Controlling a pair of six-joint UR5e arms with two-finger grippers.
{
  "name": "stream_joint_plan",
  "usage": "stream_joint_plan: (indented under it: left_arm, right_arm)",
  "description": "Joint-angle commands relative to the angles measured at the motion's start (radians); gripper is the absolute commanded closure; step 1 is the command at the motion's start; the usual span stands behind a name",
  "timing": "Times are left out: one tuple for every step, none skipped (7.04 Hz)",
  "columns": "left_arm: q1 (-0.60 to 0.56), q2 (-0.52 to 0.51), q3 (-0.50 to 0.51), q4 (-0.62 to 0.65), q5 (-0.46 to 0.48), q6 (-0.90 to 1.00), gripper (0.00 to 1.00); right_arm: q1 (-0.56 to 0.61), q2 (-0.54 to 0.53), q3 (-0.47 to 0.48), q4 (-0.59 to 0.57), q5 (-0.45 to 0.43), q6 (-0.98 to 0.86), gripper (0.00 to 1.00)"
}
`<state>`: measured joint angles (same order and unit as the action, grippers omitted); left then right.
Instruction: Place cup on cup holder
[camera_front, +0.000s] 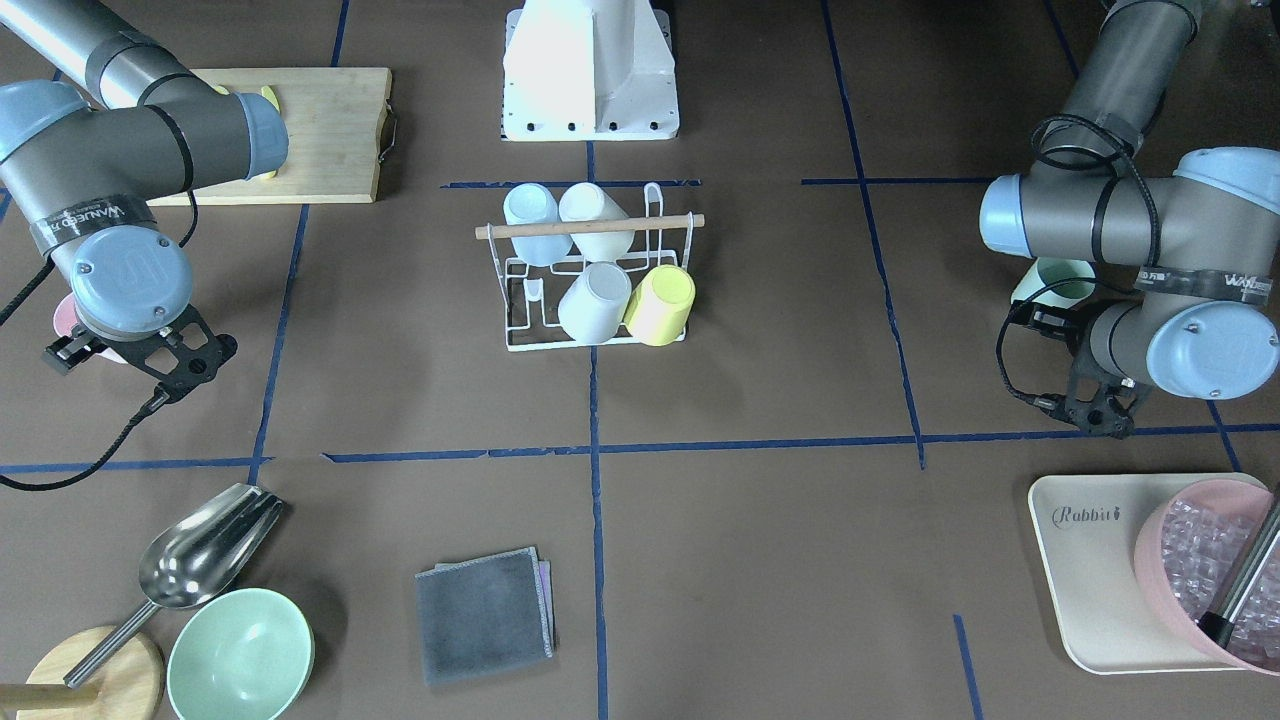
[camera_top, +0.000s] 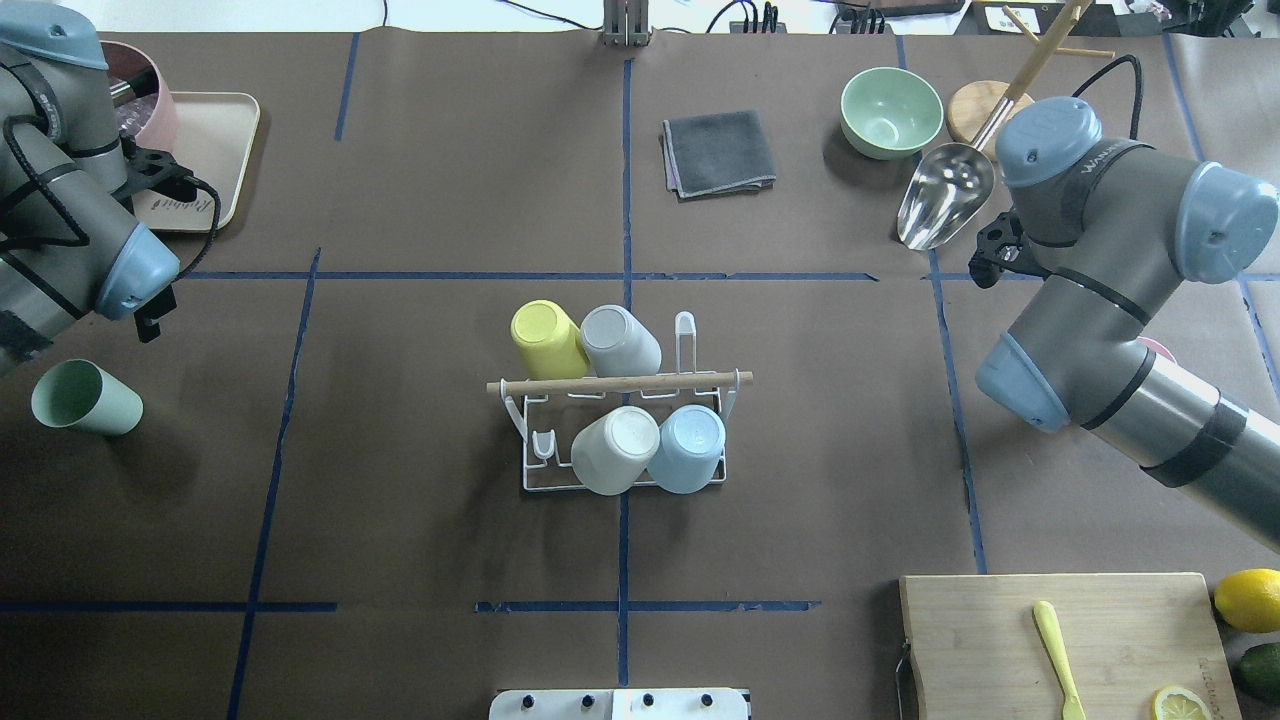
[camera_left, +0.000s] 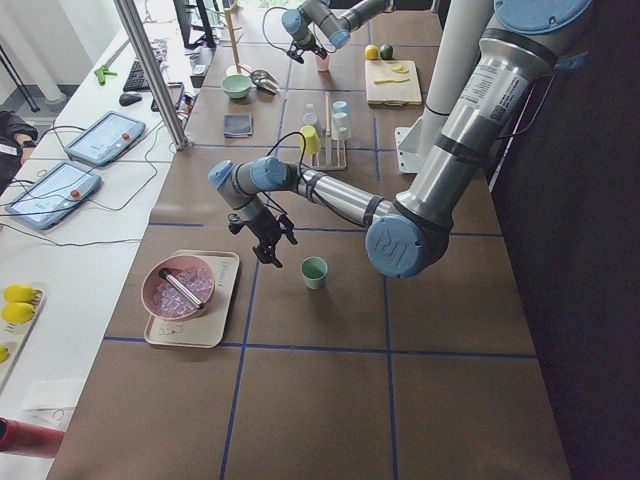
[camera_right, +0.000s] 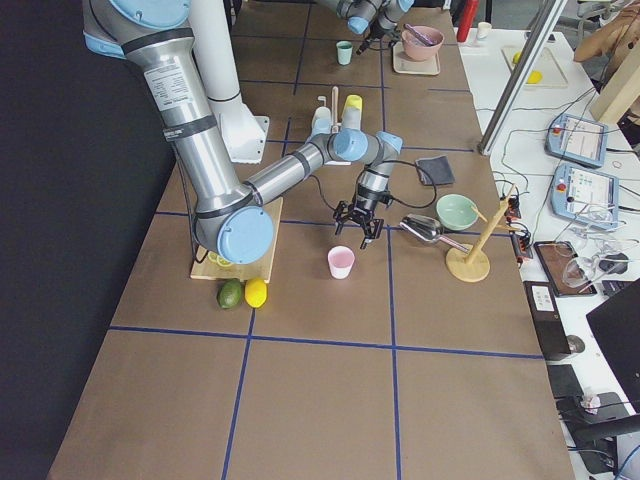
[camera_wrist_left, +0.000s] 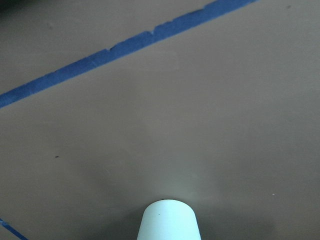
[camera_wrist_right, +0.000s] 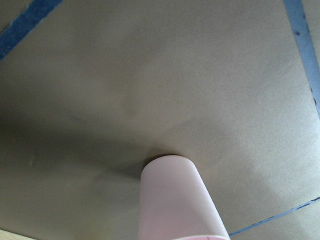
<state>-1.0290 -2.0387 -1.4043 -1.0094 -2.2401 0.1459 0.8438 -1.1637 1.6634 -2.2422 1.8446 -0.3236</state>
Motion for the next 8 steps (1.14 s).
stream_joint_plan:
  left_arm:
    - [0.017, 0.002, 0.027, 0.0, -0.003, 0.0, 0.0]
    - [0.018, 0.002, 0.048, 0.002, -0.003, 0.0, 0.0]
    - [0.021, 0.002, 0.06, 0.009, -0.006, 0.0, 0.0]
    - [0.02, 0.002, 0.079, 0.041, -0.009, 0.001, 0.0]
    - [0.021, 0.002, 0.076, 0.073, -0.009, 0.004, 0.0]
    - [0.039, 0.002, 0.076, 0.104, -0.009, 0.004, 0.0]
    - [0.061, 0.002, 0.079, 0.132, -0.009, 0.004, 0.0]
    - [0.081, 0.002, 0.082, 0.133, -0.009, 0.004, 0.0]
  right_arm:
    - [-0.006, 0.025, -0.033, -0.048, -0.004, -0.021, 0.0]
    - [-0.015, 0.024, -0.043, -0.043, -0.013, -0.028, 0.0]
    - [-0.015, 0.038, -0.081, -0.037, -0.01, -0.025, 0.0]
    - [-0.012, 0.062, -0.129, -0.037, 0.002, -0.009, 0.0]
    - [-0.003, 0.062, -0.143, -0.042, 0.066, -0.005, 0.0]
    - [0.018, 0.062, -0.175, -0.042, 0.135, -0.003, 0.0]
    - [0.017, 0.064, -0.195, -0.037, 0.133, -0.002, 0.0]
    - [0.021, 0.062, -0.204, -0.037, 0.127, -0.003, 0.0]
